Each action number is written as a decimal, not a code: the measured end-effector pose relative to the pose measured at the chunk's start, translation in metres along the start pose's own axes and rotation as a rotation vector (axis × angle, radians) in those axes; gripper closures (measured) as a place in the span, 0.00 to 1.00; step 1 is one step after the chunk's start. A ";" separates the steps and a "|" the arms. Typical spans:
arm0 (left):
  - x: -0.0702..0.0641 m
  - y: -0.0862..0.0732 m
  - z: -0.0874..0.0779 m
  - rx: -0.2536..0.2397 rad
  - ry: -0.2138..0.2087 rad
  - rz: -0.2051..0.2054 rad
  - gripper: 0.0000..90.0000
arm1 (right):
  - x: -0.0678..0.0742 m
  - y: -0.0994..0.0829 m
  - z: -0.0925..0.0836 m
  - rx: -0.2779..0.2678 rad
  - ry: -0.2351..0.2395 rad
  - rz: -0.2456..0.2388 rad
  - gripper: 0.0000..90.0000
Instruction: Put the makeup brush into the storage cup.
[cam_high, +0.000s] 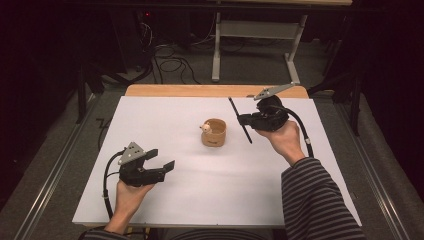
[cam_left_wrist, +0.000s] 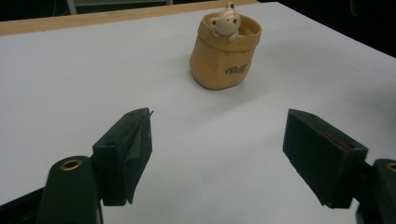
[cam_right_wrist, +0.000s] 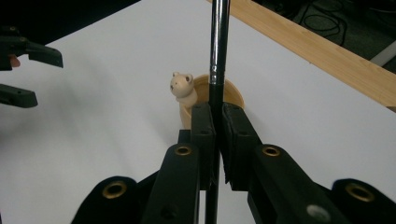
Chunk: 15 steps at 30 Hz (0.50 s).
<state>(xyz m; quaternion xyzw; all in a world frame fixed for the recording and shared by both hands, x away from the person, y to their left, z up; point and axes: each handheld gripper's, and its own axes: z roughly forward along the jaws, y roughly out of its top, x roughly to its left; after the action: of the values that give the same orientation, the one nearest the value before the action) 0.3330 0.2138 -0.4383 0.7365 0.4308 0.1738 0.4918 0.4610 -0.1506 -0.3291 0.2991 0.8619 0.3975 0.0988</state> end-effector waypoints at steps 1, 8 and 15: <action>0.000 0.000 0.000 0.002 -0.002 0.004 0.27 | 0.000 0.001 0.001 -0.005 0.000 -0.001 0.96; 0.001 0.000 -0.001 -0.001 0.003 -0.001 0.27 | 0.001 0.006 0.007 -0.036 -0.008 -0.001 0.96; 0.000 0.000 -0.001 0.001 0.002 0.000 0.27 | 0.002 0.009 0.013 -0.068 -0.012 0.004 0.96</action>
<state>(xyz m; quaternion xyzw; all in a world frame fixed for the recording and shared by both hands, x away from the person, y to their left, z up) 0.3325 0.2146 -0.4381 0.7365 0.4313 0.1742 0.4910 0.4689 -0.1363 -0.3308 0.2996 0.8466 0.4250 0.1132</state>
